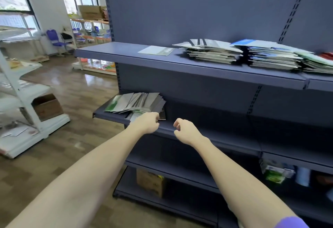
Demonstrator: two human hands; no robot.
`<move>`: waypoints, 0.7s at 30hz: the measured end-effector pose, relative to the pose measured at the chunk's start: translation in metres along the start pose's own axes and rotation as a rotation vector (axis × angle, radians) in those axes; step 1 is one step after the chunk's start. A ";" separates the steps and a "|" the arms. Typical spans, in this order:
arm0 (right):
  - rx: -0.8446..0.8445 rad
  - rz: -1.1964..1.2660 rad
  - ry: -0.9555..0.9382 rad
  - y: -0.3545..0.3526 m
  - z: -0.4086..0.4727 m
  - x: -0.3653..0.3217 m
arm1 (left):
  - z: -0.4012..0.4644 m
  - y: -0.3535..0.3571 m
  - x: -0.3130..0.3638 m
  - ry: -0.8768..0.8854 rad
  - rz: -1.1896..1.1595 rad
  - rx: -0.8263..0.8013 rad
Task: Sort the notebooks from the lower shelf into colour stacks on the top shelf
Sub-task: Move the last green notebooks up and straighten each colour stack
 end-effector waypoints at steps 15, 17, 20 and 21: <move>0.001 0.220 0.249 0.063 0.129 -0.056 | 0.112 0.013 -0.153 0.081 0.046 -0.072; -0.003 0.233 0.288 0.073 0.146 -0.064 | 0.125 0.018 -0.176 0.056 0.041 -0.085; 0.001 0.251 0.324 0.084 0.171 -0.075 | 0.142 0.027 -0.203 0.030 0.084 -0.123; 0.007 0.252 0.333 0.088 0.179 -0.079 | 0.147 0.029 -0.209 0.038 0.097 -0.136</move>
Point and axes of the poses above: each hand's wrist, its own z-axis towards the middle knuckle, its own y-axis out of the palm, x = y × z, the point moved 5 cm from there along z, towards the middle knuckle, and after that the axes turned 11 degrees about y, right-handed, at the moved point
